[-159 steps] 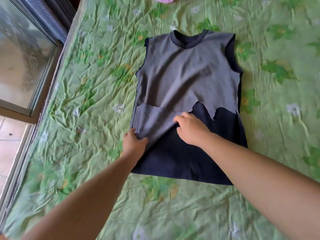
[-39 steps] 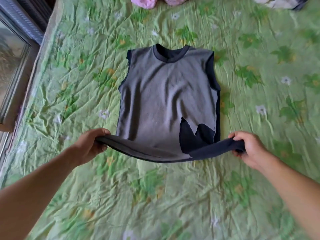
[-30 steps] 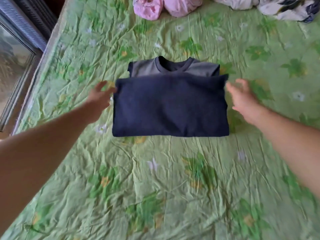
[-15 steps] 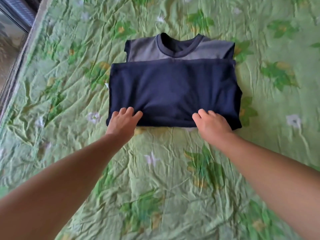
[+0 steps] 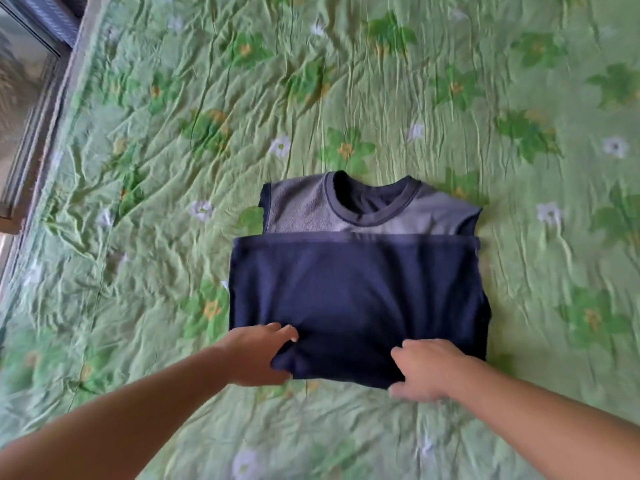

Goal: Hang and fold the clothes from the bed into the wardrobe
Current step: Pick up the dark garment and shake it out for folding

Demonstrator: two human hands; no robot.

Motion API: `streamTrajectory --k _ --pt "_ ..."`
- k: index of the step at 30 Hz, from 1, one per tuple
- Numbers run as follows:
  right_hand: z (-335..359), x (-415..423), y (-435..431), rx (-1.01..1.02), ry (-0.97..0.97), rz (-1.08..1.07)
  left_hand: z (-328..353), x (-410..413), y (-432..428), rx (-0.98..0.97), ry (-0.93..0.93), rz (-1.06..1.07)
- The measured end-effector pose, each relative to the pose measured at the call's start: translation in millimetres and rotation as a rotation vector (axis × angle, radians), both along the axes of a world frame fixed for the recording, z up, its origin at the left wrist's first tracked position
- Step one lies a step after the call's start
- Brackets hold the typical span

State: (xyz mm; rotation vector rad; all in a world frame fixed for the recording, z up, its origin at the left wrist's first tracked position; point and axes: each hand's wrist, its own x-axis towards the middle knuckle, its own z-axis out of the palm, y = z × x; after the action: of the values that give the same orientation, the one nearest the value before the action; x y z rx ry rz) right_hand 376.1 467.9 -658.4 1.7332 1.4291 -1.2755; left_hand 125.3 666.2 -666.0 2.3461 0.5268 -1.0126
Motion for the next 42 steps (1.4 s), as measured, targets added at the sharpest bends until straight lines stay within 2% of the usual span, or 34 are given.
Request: streamTrajectory --k 2,4,6,9,13,15,18,22,27,32,35,37,40,42 --pt "0 9 28 0.200 -0.059 -0.085 -3 16 18 0.088 -0.242 0.122" --pt "-4 23 66 0.532 -0.132 -0.191 -12 39 48 0.306 -0.478 0.245" --pt "-13 36 104 0.739 -0.191 -0.198 -18 61 81 0.461 -0.406 0.352" --pt "-24 44 150 0.676 -0.163 -0.137 -28 77 111 0.394 -0.175 0.371" --pt "-33 36 174 0.605 -0.141 -0.247 -29 83 127 0.323 -0.104 0.330" --pt "-31 36 170 0.581 -0.164 -0.200 -26 84 131 0.301 -0.063 0.263" --pt "-25 51 154 0.531 -0.099 -0.149 -21 75 138 0.293 -0.058 0.148" --pt "-14 85 136 0.477 0.051 -0.363 -12 71 152 0.267 -0.183 0.179" --pt "-3 131 165 0.742 -0.050 -0.332 0 109 187 0.316 -0.422 0.299" --pt "-13 162 206 0.747 -0.238 -0.281 -10 154 213 0.476 -0.447 0.380" --pt "-23 148 189 0.884 -0.454 -0.272 -24 160 182 0.580 -0.463 0.407" --pt "-30 125 157 1.009 -0.469 -0.268 -35 151 140 0.569 -0.501 0.378" --pt "-49 100 97 0.960 -0.420 -0.217 -56 125 80 0.553 -0.458 0.182" --pt "-58 109 75 0.956 -0.477 -0.342 -72 110 63 0.517 -0.347 0.183"
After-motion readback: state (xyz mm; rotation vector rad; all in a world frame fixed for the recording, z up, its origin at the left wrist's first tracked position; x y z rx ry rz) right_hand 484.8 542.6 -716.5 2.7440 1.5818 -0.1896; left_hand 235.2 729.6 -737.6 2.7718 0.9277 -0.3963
